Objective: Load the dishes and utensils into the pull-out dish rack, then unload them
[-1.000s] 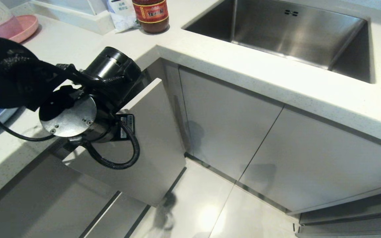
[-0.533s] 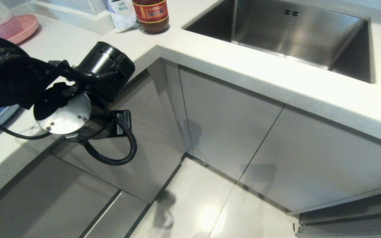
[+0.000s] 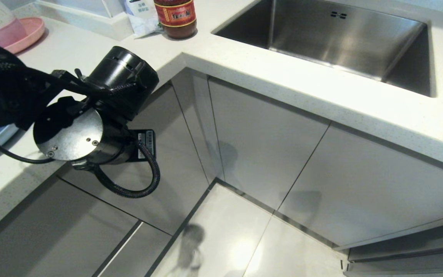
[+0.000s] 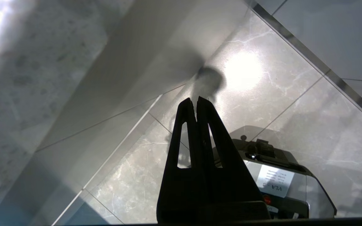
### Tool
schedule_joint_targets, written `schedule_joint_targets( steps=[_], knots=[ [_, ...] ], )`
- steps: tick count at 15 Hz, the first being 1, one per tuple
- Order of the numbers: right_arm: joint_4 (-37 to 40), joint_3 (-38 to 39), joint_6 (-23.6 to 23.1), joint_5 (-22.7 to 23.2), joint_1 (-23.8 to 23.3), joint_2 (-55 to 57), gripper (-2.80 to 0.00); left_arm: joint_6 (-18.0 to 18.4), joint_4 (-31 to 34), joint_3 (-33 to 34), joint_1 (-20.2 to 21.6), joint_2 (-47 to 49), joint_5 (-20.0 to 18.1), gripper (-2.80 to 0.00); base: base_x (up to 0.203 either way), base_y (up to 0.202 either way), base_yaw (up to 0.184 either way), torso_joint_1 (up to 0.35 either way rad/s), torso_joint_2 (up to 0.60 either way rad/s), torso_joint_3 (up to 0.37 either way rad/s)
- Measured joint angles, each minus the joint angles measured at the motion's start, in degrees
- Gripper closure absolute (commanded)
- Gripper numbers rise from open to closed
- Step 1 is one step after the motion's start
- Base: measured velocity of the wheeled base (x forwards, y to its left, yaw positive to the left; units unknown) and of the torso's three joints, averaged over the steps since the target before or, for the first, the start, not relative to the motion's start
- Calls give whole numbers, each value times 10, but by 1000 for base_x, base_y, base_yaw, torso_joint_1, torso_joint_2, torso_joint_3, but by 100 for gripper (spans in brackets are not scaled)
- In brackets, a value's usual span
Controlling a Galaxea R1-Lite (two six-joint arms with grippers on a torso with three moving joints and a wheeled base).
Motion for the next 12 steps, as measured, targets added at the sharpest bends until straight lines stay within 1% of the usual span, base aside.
schedule_joint_targets(
  steps=[3, 4, 6, 7, 9, 12],
  knots=[
    [0, 0, 0, 0, 0, 0, 0, 5, -15, 8, -20, -17, -2, 0, 0, 0, 0, 0, 0, 0],
    [0, 0, 0, 0, 0, 0, 0, 15, -34, 14, -25, -27, -3, 0, 0, 0, 0, 0, 0, 0],
    [0, 0, 0, 0, 0, 0, 0, 52, -99, 38, -30, -52, -7, 0, 0, 0, 0, 0, 0, 0],
    [0, 0, 0, 0, 0, 0, 0, 72, -132, 50, -31, -66, -16, 0, 0, 0, 0, 0, 0, 0],
    [0, 0, 0, 0, 0, 0, 0, 118, -201, 73, -28, -108, -55, 0, 0, 0, 0, 0, 0, 0],
    [0, 0, 0, 0, 0, 0, 0, 154, -257, 90, -7, -173, -98, 0, 0, 0, 0, 0, 0, 0]
  ],
)
